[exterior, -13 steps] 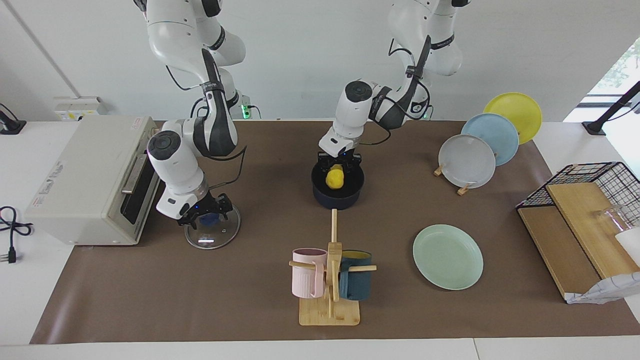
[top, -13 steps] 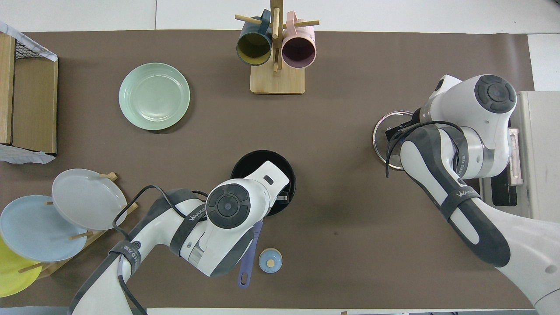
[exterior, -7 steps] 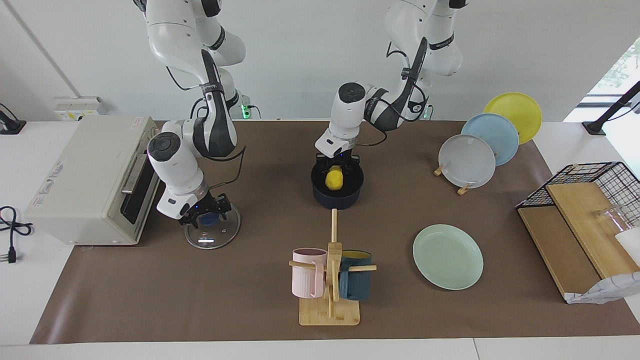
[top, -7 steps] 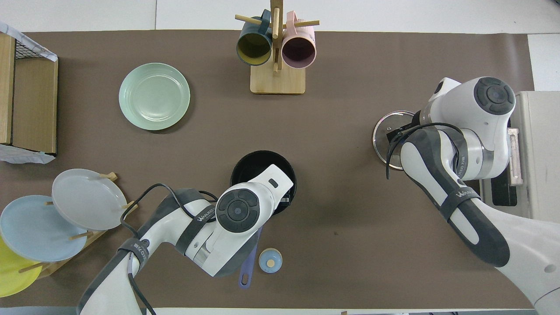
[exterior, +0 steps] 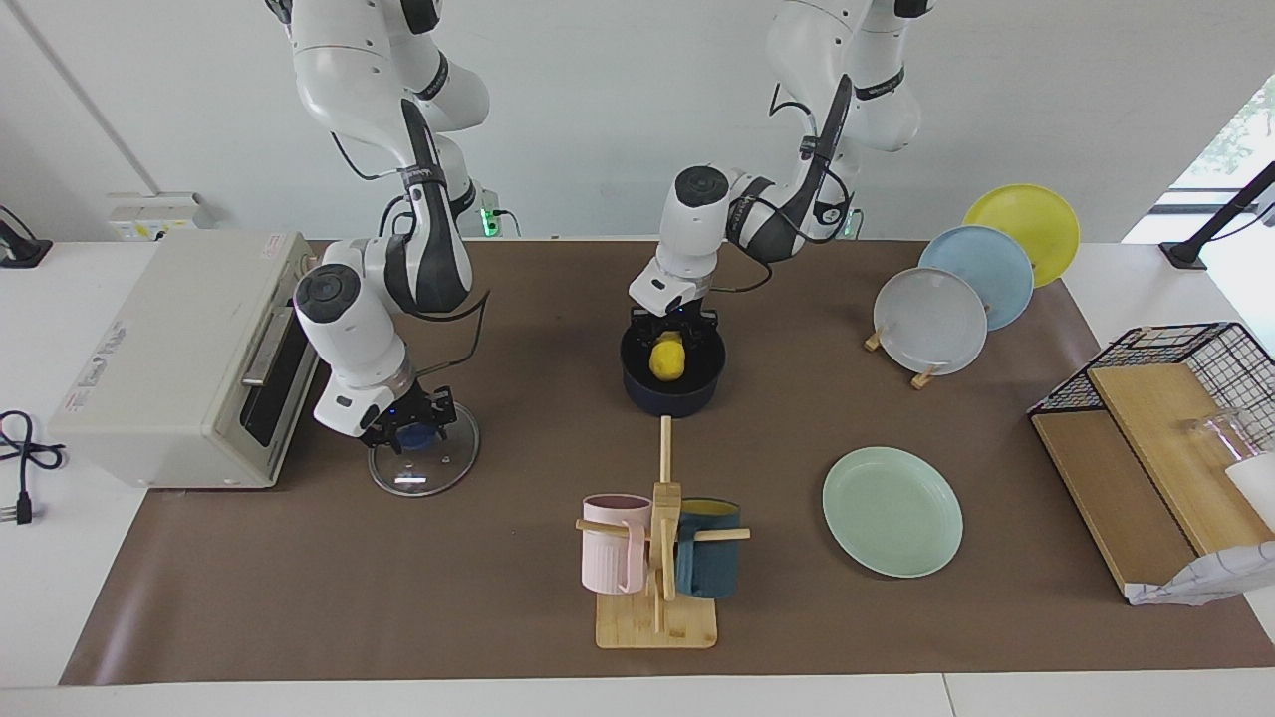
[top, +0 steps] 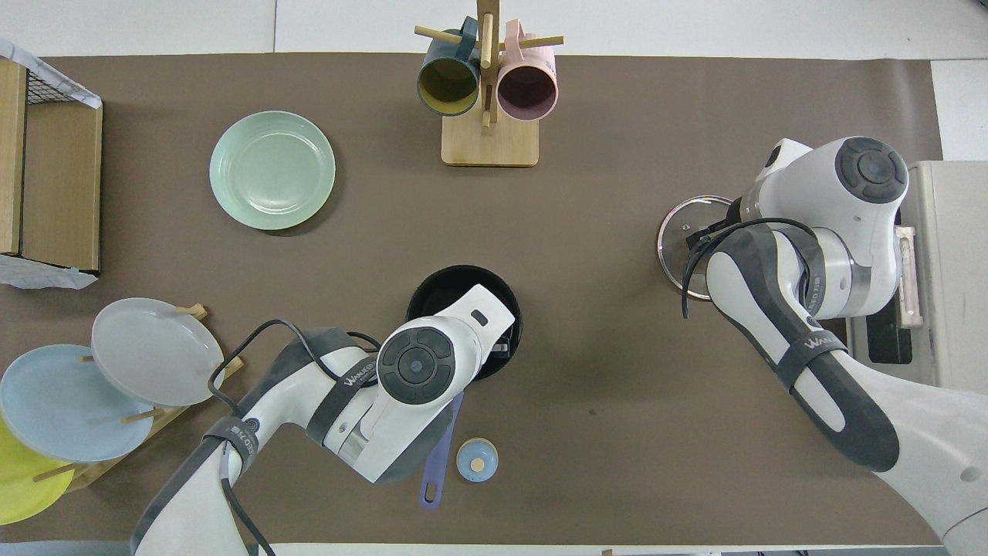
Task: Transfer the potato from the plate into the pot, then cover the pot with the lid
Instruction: 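Withdraw the left gripper while the right gripper lifts the glass lid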
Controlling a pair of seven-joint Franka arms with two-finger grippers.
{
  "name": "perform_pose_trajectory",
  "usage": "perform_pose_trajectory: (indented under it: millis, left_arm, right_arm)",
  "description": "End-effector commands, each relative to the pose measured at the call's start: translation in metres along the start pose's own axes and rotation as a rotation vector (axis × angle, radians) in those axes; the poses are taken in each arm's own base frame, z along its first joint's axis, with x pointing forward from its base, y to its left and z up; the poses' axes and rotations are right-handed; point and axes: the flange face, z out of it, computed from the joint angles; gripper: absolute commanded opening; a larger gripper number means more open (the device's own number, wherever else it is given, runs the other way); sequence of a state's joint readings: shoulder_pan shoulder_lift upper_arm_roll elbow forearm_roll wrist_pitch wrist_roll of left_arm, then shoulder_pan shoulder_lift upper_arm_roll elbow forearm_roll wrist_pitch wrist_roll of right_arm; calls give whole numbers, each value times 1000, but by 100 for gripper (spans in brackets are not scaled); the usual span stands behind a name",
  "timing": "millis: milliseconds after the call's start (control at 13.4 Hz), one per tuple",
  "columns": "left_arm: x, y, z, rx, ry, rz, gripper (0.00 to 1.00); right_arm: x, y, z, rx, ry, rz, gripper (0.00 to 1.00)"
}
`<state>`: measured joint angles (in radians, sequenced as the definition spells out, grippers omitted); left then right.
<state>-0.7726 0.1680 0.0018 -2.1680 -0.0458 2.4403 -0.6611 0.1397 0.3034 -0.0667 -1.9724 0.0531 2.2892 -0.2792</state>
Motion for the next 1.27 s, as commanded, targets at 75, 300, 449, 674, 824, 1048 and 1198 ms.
perform_pose_trajectory:
  millis: [75,300,449,674,824,1048,1198]
  left_arm:
    - [56,-29,-72,40,-19,-21,100]
    - [98,-78,-149,1,-27,-65,100]
    - [127,-133,-214,-21,-21,-99,100]
    - [151,-232,-293,-27,-31,-96,100]
    - [154,-298,-310,-13,-39,-63,100]
    - [143,-338,-332,65,-27,-5,100]
    - [138,-337,-330,82,-68,-3,100]
  right_arm:
    - [-7,0,-4,16,-3,-22,65]
    - [-7,1,-4,17,-3,-22,54]
    - [-4,-2,-10,21,-19,-28,43]
    - [10,-20,-33,28,-36,-52,25]
    - [23,-46,-65,34,-51,-44,25]
    - [42,-144,-120,-14,-78,27,25]
    - [46,-218,-139,-54,-50,93,25]
